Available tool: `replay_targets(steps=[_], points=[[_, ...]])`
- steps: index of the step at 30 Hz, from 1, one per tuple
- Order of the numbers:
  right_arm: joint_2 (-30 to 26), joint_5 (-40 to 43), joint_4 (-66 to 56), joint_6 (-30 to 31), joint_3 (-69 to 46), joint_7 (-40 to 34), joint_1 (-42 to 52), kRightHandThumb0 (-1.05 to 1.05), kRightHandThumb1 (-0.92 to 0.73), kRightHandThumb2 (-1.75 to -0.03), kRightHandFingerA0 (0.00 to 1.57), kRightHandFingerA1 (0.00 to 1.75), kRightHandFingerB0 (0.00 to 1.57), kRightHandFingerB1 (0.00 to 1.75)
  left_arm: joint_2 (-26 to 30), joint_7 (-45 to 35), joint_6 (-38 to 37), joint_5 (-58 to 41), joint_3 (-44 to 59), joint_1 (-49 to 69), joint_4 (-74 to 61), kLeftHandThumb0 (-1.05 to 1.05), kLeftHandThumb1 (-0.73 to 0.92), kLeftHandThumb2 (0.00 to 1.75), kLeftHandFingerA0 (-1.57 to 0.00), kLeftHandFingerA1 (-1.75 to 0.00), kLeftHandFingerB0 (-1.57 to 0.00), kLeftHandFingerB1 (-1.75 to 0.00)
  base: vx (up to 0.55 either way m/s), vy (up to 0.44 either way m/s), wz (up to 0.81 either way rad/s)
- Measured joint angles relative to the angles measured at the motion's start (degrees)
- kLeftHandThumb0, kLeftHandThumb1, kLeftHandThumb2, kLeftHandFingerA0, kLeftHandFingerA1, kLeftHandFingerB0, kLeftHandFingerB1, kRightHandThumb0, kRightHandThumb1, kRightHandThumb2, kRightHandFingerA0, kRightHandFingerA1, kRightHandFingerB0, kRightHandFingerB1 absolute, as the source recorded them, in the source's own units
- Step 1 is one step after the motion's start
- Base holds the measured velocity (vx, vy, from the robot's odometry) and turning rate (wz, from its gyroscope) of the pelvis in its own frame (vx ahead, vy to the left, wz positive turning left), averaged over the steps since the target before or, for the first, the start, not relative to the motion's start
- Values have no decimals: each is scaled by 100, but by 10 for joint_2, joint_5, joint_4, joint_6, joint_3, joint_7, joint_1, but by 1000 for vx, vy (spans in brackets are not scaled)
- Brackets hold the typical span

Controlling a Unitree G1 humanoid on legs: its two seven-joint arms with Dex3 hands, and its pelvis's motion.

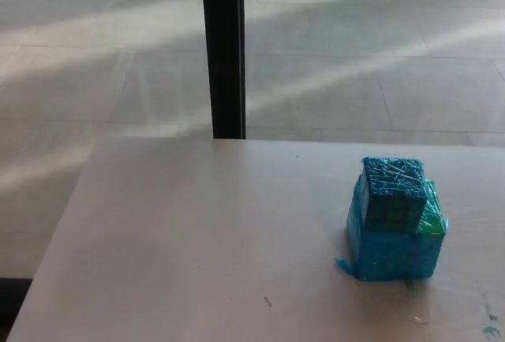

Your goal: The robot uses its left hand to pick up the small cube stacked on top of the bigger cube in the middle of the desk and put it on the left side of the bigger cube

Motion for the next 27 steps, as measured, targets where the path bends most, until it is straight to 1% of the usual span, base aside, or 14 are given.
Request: replay_targets(steps=[3, 5, 7, 8, 10, 11, 13, 15, 18, 19, 20, 24, 26, 27], points=[[0, 0, 13, -9, 0, 9, -4, -79, -38, -96, 64, 91, 50, 74, 12, 10, 11, -3, 6, -31, -11, -76, 71, 62, -36, -38, -18, -28, 0, 0, 0], [0, 2, 19, -14, -3, 15, -6, -81, -52, -67, 61, 97, 53, 77, 32, 21, 12, 7, -17, -61, -33, -37, 38, 98, -1, -49, 0, -47, 0, 0, 0], [0, 3, 20, -20, -3, 19, -7, -83, -51, -67, 61, 97, 53, 77, 50, 26, 10, 16, -38, -90, -53, -77, 66, 61, -17, -31, -20, -28, 0, 0, 0], [0, 3, 21, -21, -4, 20, -6, -81, -38, -97, 64, 90, 50, 73, 56, 28, 12, 20, -49, -111, -65, -80, 54, 90, -25, -47, -13, -39, 0, 0, 0], [0, 3, 21, -22, -3, 22, -7, -84, -39, -97, 66, 92, 50, 74, 64, 28, 15, 23, -65, -150, -80, -80, 54, 90, -23, -47, -12, -39, 0, 0, 0], [0, 3, 21, -23, -3, 22, -7, -77, -52, -65, 61, 96, 55, 75, 67, 28, 17, 26, -77, -177, -87, -82, 54, 91, -24, -47, -10, -39, 0, 0, 0], [0, 3, 21, -24, -3, 24, -7, -78, -39, -98, 67, 92, 50, 73, 69, 27, 20, 31, -97, -223, -95, -70, 65, 62, -49, -44, -15, -29, 0, 0, 0], [0, 3, 21, -25, -2, 25, -8, -76, -52, -66, 61, 95, 55, 74, 71, 24, 22, 34, -117, -269, -97, -81, 54, 92, -26, -52, -11, -41, 0, 0, 0], [0, 3, 21, -26, -2, 25, -8, -78, -53, -65, 62, 95, 54, 75, 71, 20, 24, 40, -142, -326, -100, -87, 70, 62, -25, -68, -19, -37, 0, 0, 0], [0, 3, 21, -26, -2, 25, -8, -78, -53, -65, 61, 95, 53, 75, 71, 17, 27, 44, -158, -354, -109, -89, 55, 97, -26, -67, -8, -45, 0, 0, 0], [0, 3, 21, -26, -2, 25, -8, -77, -39, -97, 65, 90, 50, 73, 70, 15, 29, 47, -170, -376, -117, -87, 65, 61, -27, -59, -20, -36, 0, 0, 0], [0, 3, 21, -27, -2, 25, -8, -77, -40, -97, 65, 89, 49, 72, 61, 10, 32, 56, -212, -467, -127, -93, 66, 60, -59, -74, -27, -34, 0, 0, 0], [0, 3, 21, -28, -2, 26, -8, -76, -40, -97, 64, 87, 49, 71, 54, 8, 33, 63, -233, -507, -127, -98, 55, 96, -52, -72, -20, -46, 0, 0, 0], [0, 3, 21, -28, -1, 26, -8, -77, -54, -64, 57, 91, 52, 73, 48, 7, 34, 66, -242, -525, -128, -93, 54, 96, -53, -70, -16, -44, 0, 0, 0]])
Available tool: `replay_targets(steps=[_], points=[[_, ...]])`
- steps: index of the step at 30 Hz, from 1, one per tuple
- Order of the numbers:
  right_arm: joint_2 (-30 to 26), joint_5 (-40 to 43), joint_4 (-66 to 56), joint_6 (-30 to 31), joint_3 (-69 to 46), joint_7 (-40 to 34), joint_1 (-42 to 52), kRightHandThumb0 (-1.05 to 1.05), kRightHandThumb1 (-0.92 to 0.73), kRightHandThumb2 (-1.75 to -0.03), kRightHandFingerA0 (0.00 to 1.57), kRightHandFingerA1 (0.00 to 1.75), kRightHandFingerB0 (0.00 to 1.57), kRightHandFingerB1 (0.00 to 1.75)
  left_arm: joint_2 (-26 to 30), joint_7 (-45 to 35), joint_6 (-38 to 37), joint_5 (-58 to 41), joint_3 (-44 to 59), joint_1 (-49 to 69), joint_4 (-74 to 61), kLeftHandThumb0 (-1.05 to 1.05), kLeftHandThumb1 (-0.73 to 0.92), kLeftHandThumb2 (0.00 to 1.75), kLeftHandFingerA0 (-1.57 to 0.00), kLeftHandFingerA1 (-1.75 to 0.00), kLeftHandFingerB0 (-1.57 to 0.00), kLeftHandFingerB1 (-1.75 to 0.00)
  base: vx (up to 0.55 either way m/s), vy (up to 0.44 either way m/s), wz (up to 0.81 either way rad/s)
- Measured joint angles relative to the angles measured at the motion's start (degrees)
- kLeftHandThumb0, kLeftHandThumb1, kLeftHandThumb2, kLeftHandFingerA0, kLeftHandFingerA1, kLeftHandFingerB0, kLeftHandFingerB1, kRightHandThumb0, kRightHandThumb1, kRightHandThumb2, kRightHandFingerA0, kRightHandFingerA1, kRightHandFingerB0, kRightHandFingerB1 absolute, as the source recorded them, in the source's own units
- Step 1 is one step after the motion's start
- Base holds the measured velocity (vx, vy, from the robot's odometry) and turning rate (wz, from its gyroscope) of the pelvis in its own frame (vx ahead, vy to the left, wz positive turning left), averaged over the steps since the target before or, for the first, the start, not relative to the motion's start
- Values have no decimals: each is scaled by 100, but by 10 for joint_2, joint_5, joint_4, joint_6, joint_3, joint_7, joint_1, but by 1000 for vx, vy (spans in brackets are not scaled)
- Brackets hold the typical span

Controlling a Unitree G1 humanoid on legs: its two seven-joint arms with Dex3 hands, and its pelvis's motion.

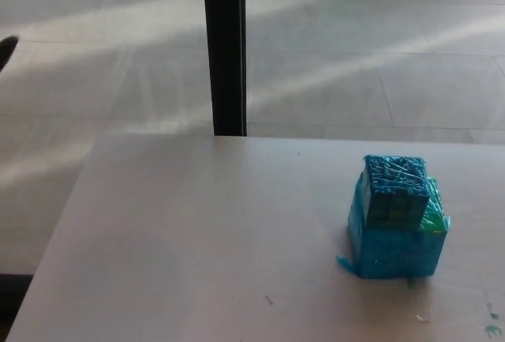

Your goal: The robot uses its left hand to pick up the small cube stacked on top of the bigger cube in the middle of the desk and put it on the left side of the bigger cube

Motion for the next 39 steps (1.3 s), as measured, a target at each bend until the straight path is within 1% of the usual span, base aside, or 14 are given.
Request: replay_targets(steps=[2, 3, 5, 10, 11, 18, 20, 21, 23, 26, 27, 29, 30, 39], points=[[0, 0, 0, 0, 0, 0, 0, -77, -53, -63, 60, 91, 54, 72, -12, -2, 2, 7, -23, -41, 0, -91, 68, 61, -85, -108, -24, -35, 0, 0, 0], [0, 0, 1, 0, 0, 0, 0, -80, -40, -96, 66, 88, 50, 71, -18, -4, 4, 11, -36, -61, 0, -92, 69, 62, -73, -94, -20, -34, 0, 0, 0], [0, 0, 2, -1, 0, 0, 0, -79, -40, -97, 69, 89, 50, 71, -31, -6, 6, 17, -56, -92, 0, -92, 65, 61, -20, -59, -21, -34, 0, 0, 0], [0, -2, 8, -1, 2, 0, -2, -78, -40, -97, 67, 88, 47, 70, -87, -15, 18, 35, -114, -174, 0, -84, 64, 60, -39, -49, -23, -34, 0, 0, 0], [0, -2, 11, -3, 3, 0, -4, -80, -54, -62, 62, 92, 53, 71, -121, -18, 23, 42, -136, -202, 1, -89, 64, 60, -28, -54, -26, -34, 0, 0, 0], [0, -5, 21, -6, 6, 1, -10, -79, -37, -91, 63, 87, 52, 73, -271, -16, 29, 51, -181, -242, 22, -89, 64, 60, -22, -57, -24, -34, 0, 0, 0], [-1, -6, 21, -7, 6, 4, -12, -81, -54, -63, 61, 90, 52, 72, -311, -16, 29, 56, -196, -247, 30, -86, 49, 90, -28, -59, -16, -43, 0, 0, 0], [-1, -6, 22, -8, 6, 5, -14, -80, -54, -62, 63, 90, 53, 71, -326, -16, 30, 57, -200, -250, 34, -89, 63, 60, -29, -50, -24, -33, 0, 0, 0], [-4, -7, 22, -12, 8, 8, -19, -80, -54, -62, 62, 90, 54, 71, -363, -17, 30, 59, -205, -256, 42, -100, 59, 67, -26, -50, -23, -34, 0, 0, 0], [-7, -7, 23, -12, 10, 10, -22, -80, -56, -62, 60, 90, 54, 70, -386, -17, 30, 67, -218, -256, 48, -88, 66, 60, -23, -47, -25, -33, 0, 0, 0], [-8, -7, 23, -12, 10, 11, -22, -77, -40, -98, 65, 88, 49, 70, -391, -17, 30, 69, -221, -256, 50, -86, 66, 60, -26, -48, -24, -34, 0, 0, 0], [-10, -8, 23, -12, 11, 12, -25, -80, -55, -61, 62, 90, 55, 70, -398, -17, 29, 75, -227, -253, 55, -85, 65, 58, -31, -51, -25, -33, 0, 0, 0], [-10, -8, 23, -12, 12, 13, -27, -81, -55, -61, 63, 90, 57, 70, -401, -18, 29, 77, -230, -249, 56, -86, 51, 90, -32, -62, -20, -45, 0, 0, 0], [-11, -8, 26, -13, 13, 17, -39, -78, -55, -64, 61, 90, 55, 70, -408, -38, 40, 102, -275, -215, 51, -90, 64, 60, -24, -52, -22, -34, 0, 0, 0]])
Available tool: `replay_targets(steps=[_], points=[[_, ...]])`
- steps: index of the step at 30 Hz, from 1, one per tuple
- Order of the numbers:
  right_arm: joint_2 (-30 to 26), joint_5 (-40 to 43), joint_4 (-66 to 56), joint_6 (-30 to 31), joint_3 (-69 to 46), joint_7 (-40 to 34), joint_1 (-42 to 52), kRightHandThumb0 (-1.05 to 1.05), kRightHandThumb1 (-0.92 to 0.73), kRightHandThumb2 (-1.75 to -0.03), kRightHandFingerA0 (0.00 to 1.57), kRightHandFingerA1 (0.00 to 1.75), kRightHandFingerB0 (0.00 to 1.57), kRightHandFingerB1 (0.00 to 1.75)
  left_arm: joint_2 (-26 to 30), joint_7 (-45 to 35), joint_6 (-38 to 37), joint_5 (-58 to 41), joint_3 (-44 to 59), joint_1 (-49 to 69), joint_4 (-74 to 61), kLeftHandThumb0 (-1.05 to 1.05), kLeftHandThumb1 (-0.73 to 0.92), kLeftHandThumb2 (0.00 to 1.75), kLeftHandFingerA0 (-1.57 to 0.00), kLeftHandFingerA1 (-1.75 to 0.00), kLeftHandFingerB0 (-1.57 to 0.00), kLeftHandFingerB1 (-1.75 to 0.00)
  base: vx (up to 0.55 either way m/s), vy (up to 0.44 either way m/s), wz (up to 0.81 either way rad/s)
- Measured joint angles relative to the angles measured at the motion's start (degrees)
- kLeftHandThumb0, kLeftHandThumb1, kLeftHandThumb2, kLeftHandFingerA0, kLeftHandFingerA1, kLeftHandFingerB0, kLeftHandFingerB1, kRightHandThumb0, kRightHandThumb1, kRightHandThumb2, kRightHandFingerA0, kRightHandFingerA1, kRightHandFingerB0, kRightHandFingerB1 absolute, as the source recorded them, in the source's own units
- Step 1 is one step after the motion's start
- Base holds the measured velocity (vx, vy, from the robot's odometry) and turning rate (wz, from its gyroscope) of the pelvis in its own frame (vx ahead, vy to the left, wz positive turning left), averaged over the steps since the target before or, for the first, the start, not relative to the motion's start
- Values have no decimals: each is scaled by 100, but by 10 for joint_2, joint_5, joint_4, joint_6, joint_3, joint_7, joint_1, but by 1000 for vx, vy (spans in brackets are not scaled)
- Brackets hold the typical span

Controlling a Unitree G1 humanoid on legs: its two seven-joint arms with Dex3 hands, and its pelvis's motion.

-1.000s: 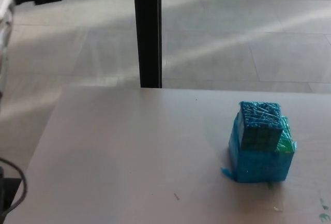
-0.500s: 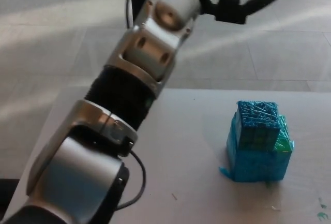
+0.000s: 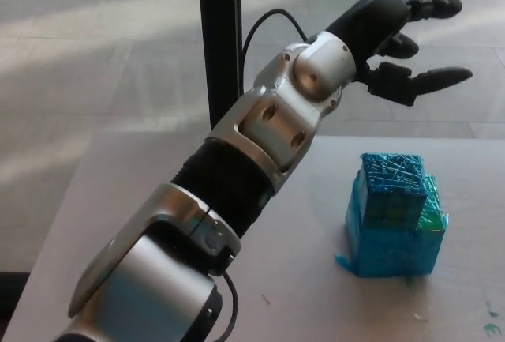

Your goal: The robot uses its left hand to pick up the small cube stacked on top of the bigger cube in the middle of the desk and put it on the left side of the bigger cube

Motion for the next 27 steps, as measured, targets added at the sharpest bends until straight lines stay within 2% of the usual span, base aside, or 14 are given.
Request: replay_targets(steps=[1, 2, 5, 6, 7, 8, 9, 14, 20, 26, 27], points=[[-1, 0, 0, 0, 1, 0, -1, -78, -55, -64, 61, 91, 55, 71, 2, -5, 1, 5, -11, 2, 0, -87, 50, 94, -15, -54, -13, -42, 0, 0, 0], [-1, -1, 0, 0, 1, 0, -1, -76, -53, -65, 61, 92, 56, 72, 6, -10, 1, 12, -22, 3, 0, -40, 17, 90, -5, -54, 0, -49, 0, 0, 0], [-3, -1, -1, 0, 1, 1, -4, -77, -53, -65, 60, 92, 56, 72, 23, -32, 2, 33, -64, 3, 1, -40, 14, 88, -5, -54, 0, -49, 0, 0, 0], [-4, 0, -1, 0, 1, 2, -5, -76, -53, -64, 61, 90, 56, 70, 26, -39, 3, 39, -73, 3, 0, -101, 62, 61, -5, -38, -17, -29, 0, 0, 0], [-4, 0, 0, 1, 1, 2, -7, -76, -53, -64, 61, 90, 56, 70, 28, -45, 6, 45, -83, 4, -2, -101, 62, 61, -5, -38, -17, -29, 0, 0, 0], [-5, 0, 0, 1, 1, 2, -9, -75, -53, -64, 61, 89, 57, 69, 30, -52, 8, 51, -92, 4, -5, -40, 10, 87, -5, -55, 0, -49, 0, 0, 0], [-5, -1, 1, 2, 1, 2, -11, -75, -54, -64, 62, 89, 56, 68, 32, -57, 10, 58, -104, 6, -8, -104, 61, 59, -6, -41, -17, -31, 0, 0, 0], [-5, -2, 7, 3, 3, 2, -20, -74, -53, -63, 66, 90, 58, 68, 33, -75, 12, 92, -156, 10, -12, -105, 60, 60, -1, -38, -15, -31, 0, 0, 0], [-7, -3, 10, 4, 7, 2, -25, -80, -53, -62, 65, 91, 56, 70, 19, -92, 13, 136, -217, 10, -15, -105, 59, 58, 0, -46, -11, -39, 0, 0, 0], [-9, -6, 15, 7, 15, 0, -33, -80, -55, -60, 69, 91, 57, 69, 2, -105, 14, 161, -233, 10, -14, -105, 58, 60, -2, -43, -11, -36, 0, 0, 0], [-9, -7, 16, 7, 16, -2, -35, -81, -54, -62, 70, 92, 57, 72, -1, -107, 14, 166, -233, 12, -13, -40, 5, 83, -6, -56, 0, -50, 0, 0, 0]])
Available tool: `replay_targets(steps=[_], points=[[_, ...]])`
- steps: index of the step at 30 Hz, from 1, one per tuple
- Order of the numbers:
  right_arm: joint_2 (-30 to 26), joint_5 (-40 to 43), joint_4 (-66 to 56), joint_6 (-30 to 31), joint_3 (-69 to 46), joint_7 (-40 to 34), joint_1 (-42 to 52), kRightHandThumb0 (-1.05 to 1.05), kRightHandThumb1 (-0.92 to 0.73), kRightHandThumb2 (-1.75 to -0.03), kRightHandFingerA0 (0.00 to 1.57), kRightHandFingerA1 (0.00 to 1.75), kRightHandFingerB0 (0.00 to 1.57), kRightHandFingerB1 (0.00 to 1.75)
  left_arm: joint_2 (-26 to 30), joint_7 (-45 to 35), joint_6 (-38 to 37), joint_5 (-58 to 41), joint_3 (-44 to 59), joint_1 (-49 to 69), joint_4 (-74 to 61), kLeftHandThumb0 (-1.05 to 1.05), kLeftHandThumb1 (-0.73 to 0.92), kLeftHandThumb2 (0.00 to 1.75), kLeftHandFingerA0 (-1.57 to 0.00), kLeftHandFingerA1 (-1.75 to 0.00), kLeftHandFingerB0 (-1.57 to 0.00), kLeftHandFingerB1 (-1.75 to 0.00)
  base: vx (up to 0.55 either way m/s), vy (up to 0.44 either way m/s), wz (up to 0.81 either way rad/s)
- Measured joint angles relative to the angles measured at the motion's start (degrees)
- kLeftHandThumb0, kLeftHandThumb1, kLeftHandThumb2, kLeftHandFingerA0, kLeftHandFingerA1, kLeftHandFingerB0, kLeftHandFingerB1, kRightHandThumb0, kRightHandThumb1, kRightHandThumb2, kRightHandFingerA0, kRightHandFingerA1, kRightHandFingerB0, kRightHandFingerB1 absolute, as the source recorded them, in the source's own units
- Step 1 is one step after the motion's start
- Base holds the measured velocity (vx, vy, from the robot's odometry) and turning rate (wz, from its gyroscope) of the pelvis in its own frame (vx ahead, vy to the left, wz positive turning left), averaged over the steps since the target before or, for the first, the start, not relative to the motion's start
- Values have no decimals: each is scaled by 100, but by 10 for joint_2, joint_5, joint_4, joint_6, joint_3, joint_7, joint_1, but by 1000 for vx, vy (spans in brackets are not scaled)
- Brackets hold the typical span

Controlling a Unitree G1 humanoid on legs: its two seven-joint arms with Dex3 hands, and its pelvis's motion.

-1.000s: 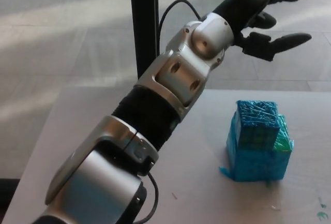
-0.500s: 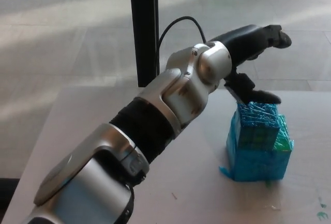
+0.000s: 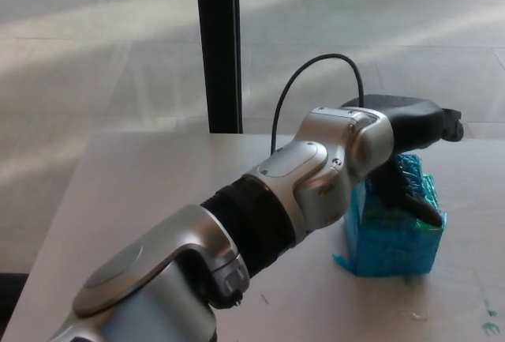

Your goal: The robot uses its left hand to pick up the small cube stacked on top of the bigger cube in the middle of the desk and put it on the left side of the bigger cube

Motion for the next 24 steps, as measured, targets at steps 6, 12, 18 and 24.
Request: replay_targets(steps=[6, 12, 18, 24], points=[[-1, -3, -2, 0, 1, -2, -1, -82, -53, -65, 68, 96, 51, 77, -2, -12, 0, 21, -4, 10, 3, -102, 45, 90, -17, -64, -12, -41, 0, 0, 0], [-4, -6, -16, 10, 2, 1, -1, -83, -51, -68, 67, 97, 56, 77, 2, -46, 5, 47, -31, 9, 11, -67, 43, 54, -44, -80, -28, -35, 0, 0, 0], [-6, -10, -21, 15, 2, 3, -1, -77, -49, -68, 69, 96, 61, 74, 21, -65, 4, 74, -44, 10, 3, -49, 44, 54, -55, -91, -38, -38, 0, 0, 0], [-8, -15, -23, 15, 3, 4, -1, -71, -34, -93, 72, 93, 62, 75, 48, -70, 3, 102, -52, 25, -2, -21, 59, 58, -64, -151, -63, -68, 0, 0, 0]])
